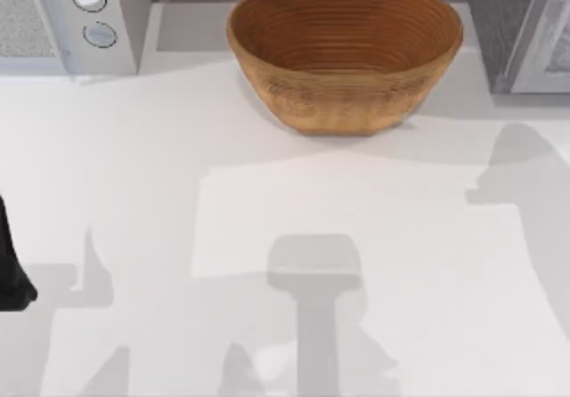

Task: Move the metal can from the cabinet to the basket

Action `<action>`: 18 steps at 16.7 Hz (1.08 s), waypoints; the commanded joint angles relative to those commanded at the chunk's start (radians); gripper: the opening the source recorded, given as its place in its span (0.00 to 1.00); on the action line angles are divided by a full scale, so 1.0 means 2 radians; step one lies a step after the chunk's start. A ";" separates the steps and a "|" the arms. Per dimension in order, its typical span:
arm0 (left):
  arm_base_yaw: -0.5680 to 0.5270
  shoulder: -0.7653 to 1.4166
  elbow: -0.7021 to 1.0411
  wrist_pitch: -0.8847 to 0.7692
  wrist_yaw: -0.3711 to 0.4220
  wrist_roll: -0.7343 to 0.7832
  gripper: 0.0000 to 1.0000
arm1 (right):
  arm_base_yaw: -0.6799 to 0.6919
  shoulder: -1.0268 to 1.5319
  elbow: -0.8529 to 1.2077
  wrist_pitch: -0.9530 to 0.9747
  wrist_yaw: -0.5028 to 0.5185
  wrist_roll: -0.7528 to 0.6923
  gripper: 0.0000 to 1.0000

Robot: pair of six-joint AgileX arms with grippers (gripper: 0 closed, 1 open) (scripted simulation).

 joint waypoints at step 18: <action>0.000 0.000 0.000 0.000 0.000 0.000 1.00 | 0.194 0.634 0.422 0.200 0.201 0.006 0.00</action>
